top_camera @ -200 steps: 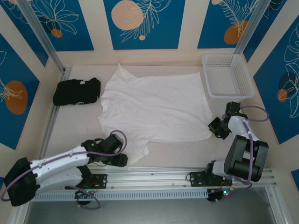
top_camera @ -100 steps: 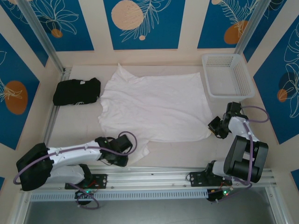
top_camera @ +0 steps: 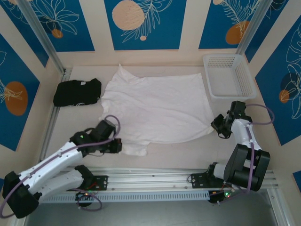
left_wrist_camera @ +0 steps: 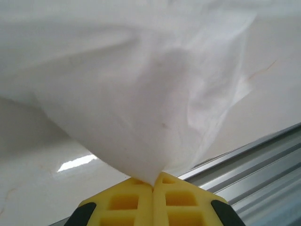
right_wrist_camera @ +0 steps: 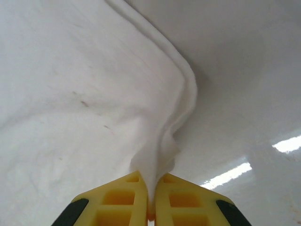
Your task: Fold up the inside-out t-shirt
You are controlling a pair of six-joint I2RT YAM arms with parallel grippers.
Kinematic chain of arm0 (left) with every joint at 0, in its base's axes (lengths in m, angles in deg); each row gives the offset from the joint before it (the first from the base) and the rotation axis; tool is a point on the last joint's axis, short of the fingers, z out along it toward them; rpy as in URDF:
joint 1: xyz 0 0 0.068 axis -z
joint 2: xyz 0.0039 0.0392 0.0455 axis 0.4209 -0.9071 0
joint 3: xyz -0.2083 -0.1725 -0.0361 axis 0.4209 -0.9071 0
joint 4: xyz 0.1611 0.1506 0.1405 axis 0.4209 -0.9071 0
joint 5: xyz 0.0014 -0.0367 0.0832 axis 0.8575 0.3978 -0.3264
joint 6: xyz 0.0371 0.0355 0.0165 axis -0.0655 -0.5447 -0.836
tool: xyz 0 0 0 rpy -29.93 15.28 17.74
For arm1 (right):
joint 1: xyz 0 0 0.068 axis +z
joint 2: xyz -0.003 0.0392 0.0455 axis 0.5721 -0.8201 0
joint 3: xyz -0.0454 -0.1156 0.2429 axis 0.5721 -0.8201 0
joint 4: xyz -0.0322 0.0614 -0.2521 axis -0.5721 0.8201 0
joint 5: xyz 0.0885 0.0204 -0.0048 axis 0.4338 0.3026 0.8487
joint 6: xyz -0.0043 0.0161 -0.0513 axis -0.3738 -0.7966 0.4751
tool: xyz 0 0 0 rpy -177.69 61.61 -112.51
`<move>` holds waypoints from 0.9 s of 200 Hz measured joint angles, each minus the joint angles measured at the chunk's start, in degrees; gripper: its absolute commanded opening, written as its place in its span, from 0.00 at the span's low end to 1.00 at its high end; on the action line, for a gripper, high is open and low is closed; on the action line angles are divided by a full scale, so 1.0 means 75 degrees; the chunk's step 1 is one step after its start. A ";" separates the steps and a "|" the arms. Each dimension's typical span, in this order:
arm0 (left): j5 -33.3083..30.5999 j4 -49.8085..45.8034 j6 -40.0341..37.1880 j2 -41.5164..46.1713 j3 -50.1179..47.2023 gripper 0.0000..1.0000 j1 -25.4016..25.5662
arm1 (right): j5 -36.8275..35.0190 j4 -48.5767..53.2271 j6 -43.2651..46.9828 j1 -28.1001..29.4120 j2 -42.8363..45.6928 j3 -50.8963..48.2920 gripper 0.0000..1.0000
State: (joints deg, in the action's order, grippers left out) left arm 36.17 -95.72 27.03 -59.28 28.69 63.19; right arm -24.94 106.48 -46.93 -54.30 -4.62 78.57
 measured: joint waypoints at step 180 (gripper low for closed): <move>0.0819 0.0312 -0.2098 -0.3241 0.3590 0.00 -0.3576 | -0.0647 -0.0379 0.0373 0.1244 -0.2509 0.2929 0.11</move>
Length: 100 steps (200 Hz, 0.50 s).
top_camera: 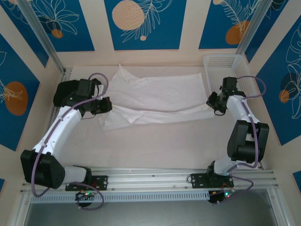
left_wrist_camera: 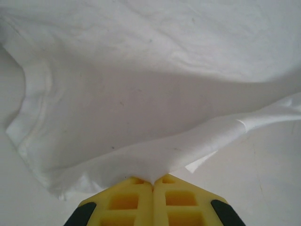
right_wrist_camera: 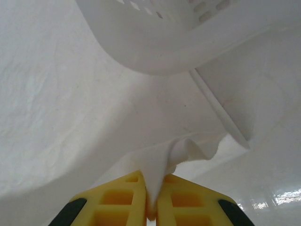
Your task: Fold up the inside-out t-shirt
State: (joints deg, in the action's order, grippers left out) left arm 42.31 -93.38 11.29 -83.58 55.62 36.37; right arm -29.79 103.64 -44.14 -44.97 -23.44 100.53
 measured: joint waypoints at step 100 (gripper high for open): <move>-0.0064 0.0600 -0.0003 -0.2221 0.1314 0.00 -0.0356 | -0.0539 -0.0082 0.0020 0.0504 -0.1151 0.1084 0.15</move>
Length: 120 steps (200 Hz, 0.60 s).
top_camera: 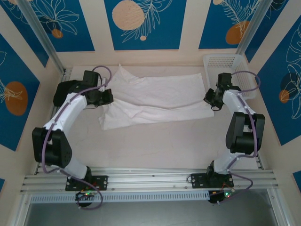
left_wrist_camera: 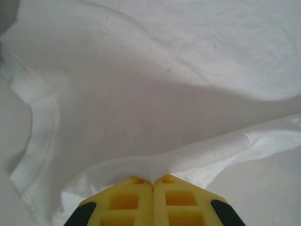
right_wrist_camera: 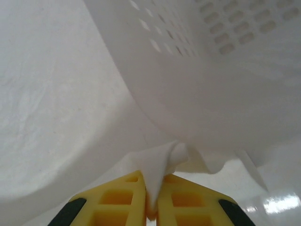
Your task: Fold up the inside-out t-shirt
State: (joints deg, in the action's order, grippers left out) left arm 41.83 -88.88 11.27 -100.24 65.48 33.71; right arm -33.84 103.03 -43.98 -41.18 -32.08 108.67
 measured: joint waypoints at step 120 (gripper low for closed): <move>-0.0154 0.2302 0.1125 -0.0096 -0.1504 0.60 -0.0466 | -0.0597 -0.0152 0.0402 0.0903 0.0085 -0.0172 0.37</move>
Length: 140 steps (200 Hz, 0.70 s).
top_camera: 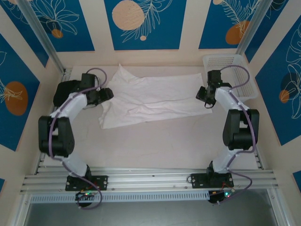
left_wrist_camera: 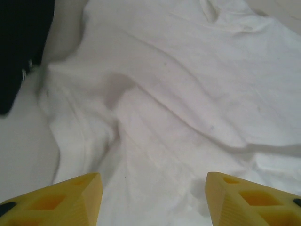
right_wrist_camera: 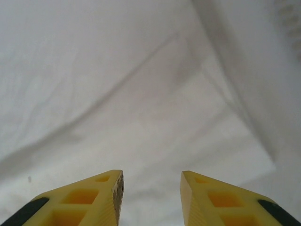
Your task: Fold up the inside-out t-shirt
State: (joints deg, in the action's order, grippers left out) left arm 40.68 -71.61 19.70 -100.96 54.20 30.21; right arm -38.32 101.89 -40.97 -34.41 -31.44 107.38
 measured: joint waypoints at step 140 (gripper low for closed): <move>0.0262 0.1833 0.0283 -0.0052 -0.2728 0.60 0.0979 | -0.1058 0.1207 0.1349 0.0988 -0.2308 0.1113 0.32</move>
State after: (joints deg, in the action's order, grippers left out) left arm 42.64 -57.86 21.82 -101.35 33.74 37.56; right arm -46.25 110.94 -30.85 -27.00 -48.75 115.73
